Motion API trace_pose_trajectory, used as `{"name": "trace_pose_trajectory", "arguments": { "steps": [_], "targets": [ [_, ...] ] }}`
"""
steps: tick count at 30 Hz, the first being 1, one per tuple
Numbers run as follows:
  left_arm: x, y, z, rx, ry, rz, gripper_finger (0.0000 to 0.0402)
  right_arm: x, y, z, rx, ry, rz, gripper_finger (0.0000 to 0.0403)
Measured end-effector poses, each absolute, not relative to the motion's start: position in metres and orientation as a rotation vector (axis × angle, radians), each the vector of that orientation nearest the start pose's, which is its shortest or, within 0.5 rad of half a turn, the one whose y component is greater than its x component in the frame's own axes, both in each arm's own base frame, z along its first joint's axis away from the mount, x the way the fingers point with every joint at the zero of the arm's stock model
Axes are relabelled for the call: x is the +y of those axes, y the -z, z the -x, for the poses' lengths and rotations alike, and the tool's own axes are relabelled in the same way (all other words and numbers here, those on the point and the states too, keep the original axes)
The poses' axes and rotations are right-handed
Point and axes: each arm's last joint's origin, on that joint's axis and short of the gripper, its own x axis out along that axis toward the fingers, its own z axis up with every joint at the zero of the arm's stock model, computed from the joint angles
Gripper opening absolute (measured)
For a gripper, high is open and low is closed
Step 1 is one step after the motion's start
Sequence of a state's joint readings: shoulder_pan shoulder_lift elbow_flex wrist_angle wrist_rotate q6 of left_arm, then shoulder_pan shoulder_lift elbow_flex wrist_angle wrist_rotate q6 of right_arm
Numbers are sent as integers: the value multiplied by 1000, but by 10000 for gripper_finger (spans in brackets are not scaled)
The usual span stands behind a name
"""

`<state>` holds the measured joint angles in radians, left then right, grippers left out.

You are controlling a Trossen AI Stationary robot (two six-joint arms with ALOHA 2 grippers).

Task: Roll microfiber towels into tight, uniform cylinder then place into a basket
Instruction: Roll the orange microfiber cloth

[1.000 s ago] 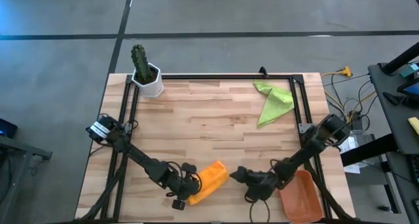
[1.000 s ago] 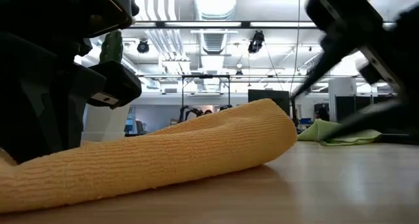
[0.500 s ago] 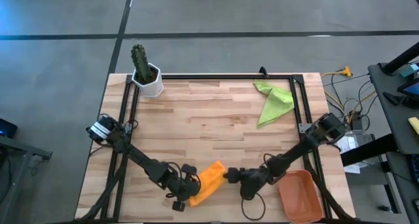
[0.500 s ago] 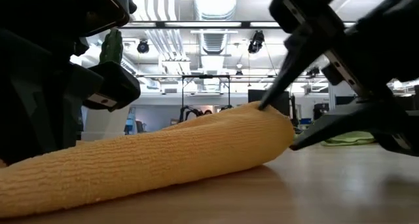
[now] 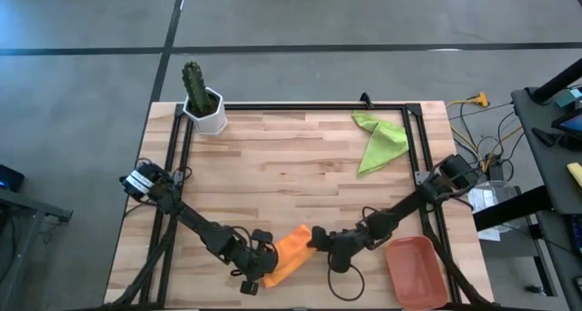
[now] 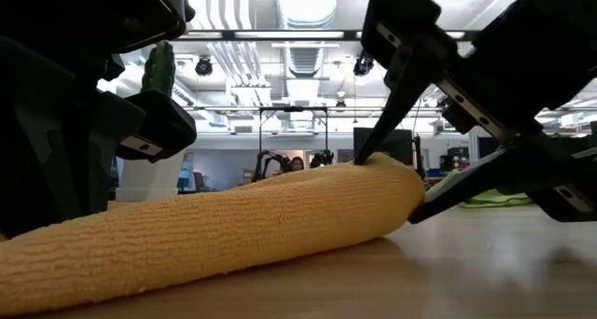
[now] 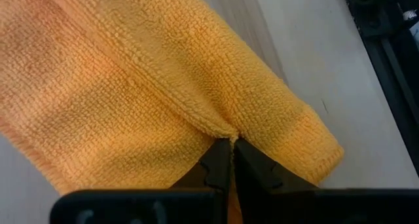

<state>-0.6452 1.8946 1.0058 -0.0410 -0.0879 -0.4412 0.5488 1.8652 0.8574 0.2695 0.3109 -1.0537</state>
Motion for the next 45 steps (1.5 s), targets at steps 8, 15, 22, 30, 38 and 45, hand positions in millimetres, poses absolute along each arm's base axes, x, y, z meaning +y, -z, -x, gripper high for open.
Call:
{"name": "trace_pose_trajectory", "arguments": {
  "steps": [8,15,22,30,38,45],
  "targets": [
    [-217,-125,-291,957,316,66,0,168,-119,-307,501,-535,1248,174],
    [-218,-125,-291,958,317,65,0,162,-118,-312,507,-584,1065,103],
    [-218,-125,-291,959,319,63,0,151,-116,-316,568,-632,793,19],
    [-220,-136,-286,942,331,56,0,133,-116,-323,643,-724,414,15],
    [-221,-145,-283,916,364,41,5,111,-121,-333,699,-704,15,14],
    [-222,-144,-280,937,355,19,84,101,-115,-331,800,-649,-102,14]
  ]
}}
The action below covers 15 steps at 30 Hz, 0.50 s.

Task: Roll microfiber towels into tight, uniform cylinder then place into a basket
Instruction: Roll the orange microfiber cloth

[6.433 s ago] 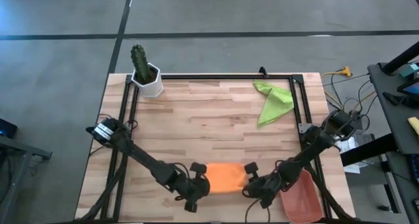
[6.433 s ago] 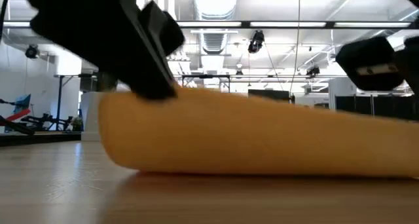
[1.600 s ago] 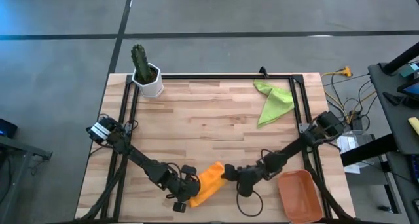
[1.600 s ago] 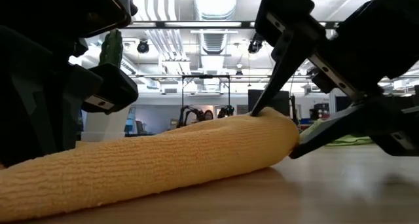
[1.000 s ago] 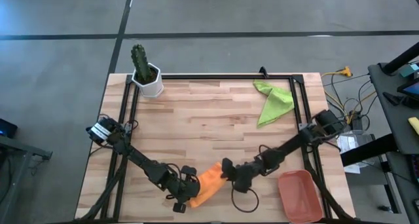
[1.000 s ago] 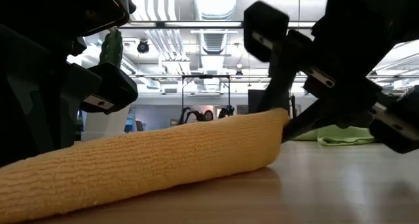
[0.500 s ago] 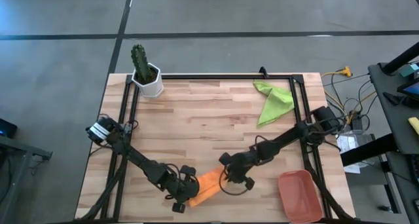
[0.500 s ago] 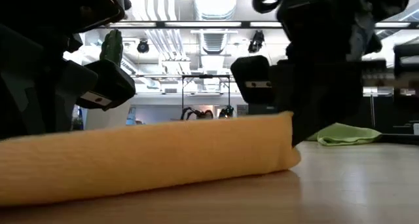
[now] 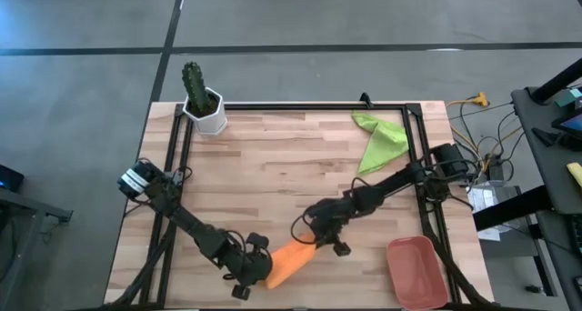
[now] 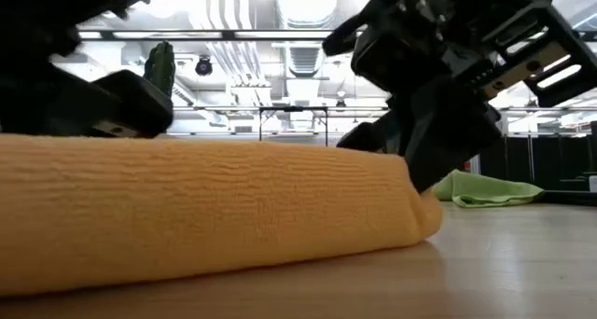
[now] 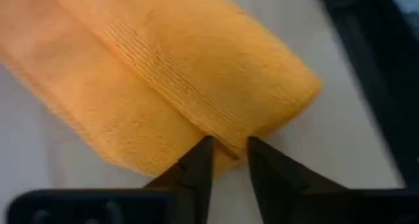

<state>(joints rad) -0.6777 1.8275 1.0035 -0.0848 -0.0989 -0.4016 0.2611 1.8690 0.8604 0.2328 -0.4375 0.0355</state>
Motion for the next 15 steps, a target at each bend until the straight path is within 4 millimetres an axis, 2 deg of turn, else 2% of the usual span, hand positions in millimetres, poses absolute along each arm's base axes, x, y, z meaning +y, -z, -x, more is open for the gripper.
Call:
{"name": "trace_pose_trajectory", "arguments": {
  "steps": [3,7,10,15],
  "targets": [
    [-218,-144,-278,963,331,-1,124,101,-114,-331,814,-633,-121,14],
    [-214,-155,-272,978,324,-7,158,99,-114,-331,830,-598,-168,13],
    [-212,-172,-268,958,327,3,163,95,-114,-332,842,-562,-219,13],
    [-211,-204,-264,817,328,-1,155,88,-112,-332,863,-518,-282,13]
  ]
}}
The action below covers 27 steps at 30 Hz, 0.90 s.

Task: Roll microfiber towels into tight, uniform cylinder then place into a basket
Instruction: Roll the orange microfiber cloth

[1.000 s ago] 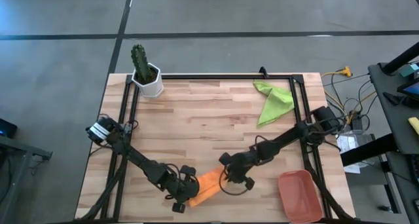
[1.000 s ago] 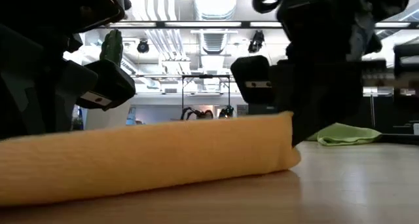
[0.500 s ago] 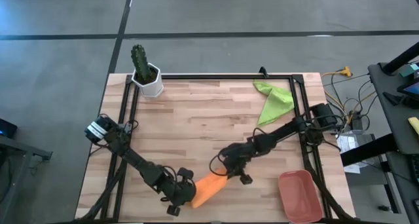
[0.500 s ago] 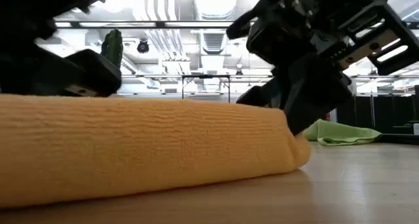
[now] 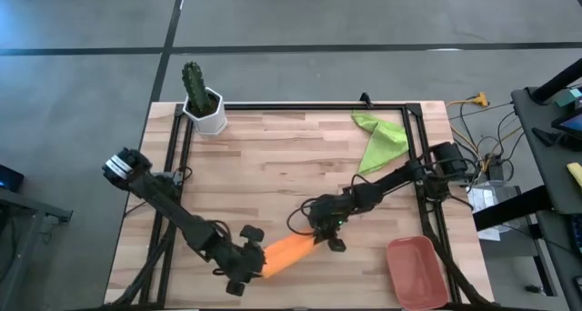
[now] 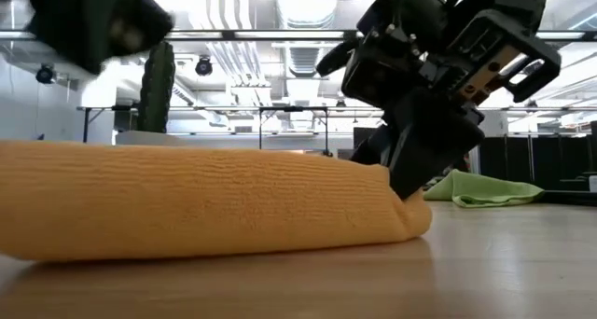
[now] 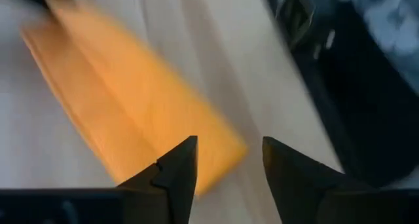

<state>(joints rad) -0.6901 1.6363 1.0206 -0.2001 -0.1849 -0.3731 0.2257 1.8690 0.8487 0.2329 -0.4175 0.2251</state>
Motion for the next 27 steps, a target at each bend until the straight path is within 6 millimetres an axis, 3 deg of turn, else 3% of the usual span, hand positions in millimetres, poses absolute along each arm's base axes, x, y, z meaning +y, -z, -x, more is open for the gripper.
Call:
{"name": "trace_pose_trajectory", "arguments": {
  "steps": [4,7,16,20,27],
  "targets": [
    [-215,-215,-270,659,343,-62,148,82,-109,-331,878,-486,-325,13],
    [-221,-206,-280,596,354,-106,148,81,-107,-329,885,-467,-357,13],
    [-231,-158,-298,621,251,-514,148,78,-103,-325,901,-390,-468,13],
    [-227,-154,-297,636,159,-605,148,78,-102,-324,909,-378,-484,13],
    [-219,-150,-298,667,116,-596,148,77,-101,-323,914,-376,-486,13]
  ]
}}
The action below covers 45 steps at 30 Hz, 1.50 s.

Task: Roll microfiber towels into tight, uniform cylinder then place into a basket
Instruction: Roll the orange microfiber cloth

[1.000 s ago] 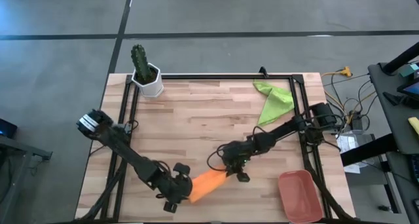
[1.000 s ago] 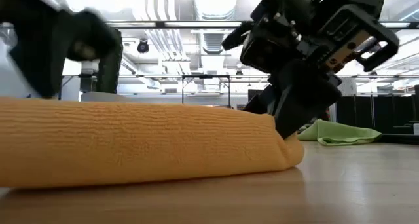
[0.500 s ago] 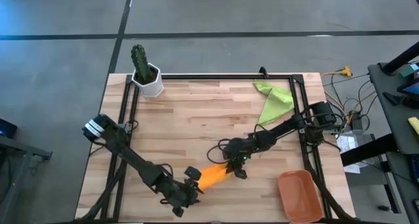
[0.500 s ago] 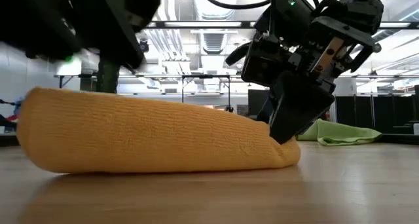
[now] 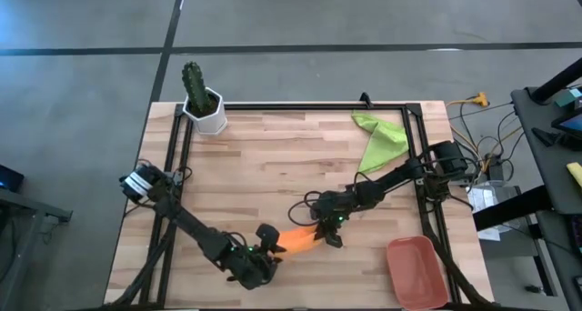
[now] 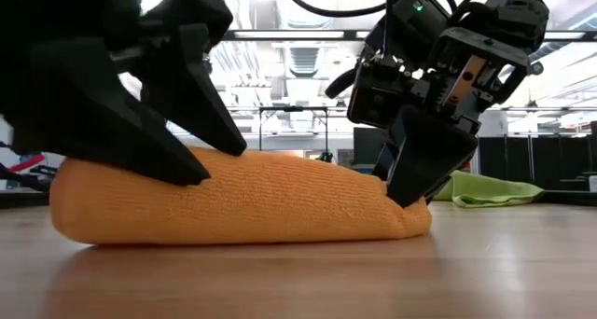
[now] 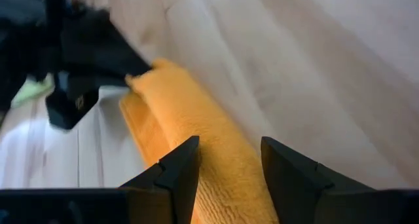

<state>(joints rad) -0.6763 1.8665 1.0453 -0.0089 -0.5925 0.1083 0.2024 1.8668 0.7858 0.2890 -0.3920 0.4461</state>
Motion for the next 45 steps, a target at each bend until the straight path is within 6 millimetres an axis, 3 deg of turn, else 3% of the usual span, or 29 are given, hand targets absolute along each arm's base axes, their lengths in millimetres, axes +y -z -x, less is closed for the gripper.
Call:
{"name": "trace_pose_trajectory", "arguments": {
  "steps": [9,18,23,29,33,37,41,45],
  "targets": [
    [-200,-137,-297,741,-10,-482,148,77,-100,-321,921,-375,-484,13],
    [-203,-132,-294,792,52,-272,148,77,-100,-321,892,-420,-366,22],
    [-204,-128,-293,816,52,-171,148,76,-99,-322,869,-417,-281,78],
    [-207,-126,-290,822,62,-176,148,76,-106,-321,833,-447,-182,169],
    [-208,-126,-290,827,70,-172,148,75,-120,-317,796,-452,-124,217],
    [-208,-126,-289,829,66,-153,148,78,-151,-315,713,-383,50,250],
    [-208,-125,-289,829,45,-105,148,100,-175,-309,740,-226,365,276],
    [-209,-126,-290,819,22,-51,148,133,-202,-317,671,-212,424,302]
  ]
}}
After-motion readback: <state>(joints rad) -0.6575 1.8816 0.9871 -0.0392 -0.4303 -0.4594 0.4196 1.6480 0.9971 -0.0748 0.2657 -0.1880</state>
